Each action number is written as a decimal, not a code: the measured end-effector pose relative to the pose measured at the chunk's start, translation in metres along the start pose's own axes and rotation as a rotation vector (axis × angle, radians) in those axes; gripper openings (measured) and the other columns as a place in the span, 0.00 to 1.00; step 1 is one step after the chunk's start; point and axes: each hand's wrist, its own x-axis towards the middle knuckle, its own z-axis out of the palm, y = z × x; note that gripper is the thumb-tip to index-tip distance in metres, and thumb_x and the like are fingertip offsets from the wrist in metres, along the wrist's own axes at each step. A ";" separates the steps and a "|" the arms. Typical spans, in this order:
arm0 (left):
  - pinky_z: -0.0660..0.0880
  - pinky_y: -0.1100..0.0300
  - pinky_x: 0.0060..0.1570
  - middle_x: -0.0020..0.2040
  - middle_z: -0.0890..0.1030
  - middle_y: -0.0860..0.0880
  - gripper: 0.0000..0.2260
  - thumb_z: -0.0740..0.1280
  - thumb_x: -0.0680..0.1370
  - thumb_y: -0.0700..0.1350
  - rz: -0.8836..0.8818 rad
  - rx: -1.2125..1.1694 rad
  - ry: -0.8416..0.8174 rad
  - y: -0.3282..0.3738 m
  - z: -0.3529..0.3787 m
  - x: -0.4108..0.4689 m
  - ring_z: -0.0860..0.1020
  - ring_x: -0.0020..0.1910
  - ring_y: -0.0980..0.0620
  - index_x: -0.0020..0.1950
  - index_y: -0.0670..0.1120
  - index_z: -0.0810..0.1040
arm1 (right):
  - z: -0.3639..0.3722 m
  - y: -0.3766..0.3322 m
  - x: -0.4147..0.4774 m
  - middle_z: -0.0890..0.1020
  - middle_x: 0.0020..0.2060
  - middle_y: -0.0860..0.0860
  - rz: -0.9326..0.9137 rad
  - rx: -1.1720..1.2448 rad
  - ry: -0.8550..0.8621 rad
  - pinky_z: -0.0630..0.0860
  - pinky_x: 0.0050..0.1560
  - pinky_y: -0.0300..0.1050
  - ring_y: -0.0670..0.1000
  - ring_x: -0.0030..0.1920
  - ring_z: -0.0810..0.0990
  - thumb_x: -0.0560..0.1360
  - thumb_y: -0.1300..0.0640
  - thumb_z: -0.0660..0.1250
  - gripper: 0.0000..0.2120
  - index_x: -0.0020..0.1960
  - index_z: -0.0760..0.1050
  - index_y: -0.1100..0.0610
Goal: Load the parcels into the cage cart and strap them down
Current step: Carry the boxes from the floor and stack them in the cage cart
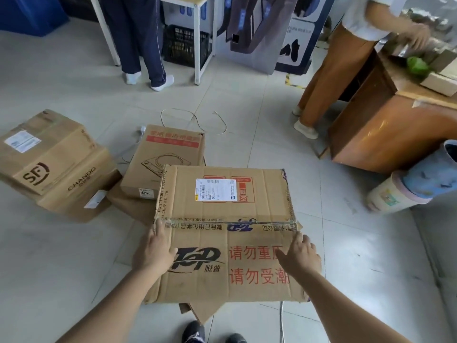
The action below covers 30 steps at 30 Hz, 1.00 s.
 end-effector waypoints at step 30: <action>0.73 0.46 0.55 0.65 0.75 0.44 0.20 0.65 0.78 0.43 -0.537 -0.497 0.432 -0.036 -0.056 -0.087 0.74 0.62 0.39 0.70 0.46 0.69 | -0.069 -0.073 -0.004 0.75 0.61 0.58 -0.239 0.269 0.153 0.71 0.61 0.56 0.61 0.61 0.72 0.76 0.43 0.62 0.27 0.66 0.69 0.61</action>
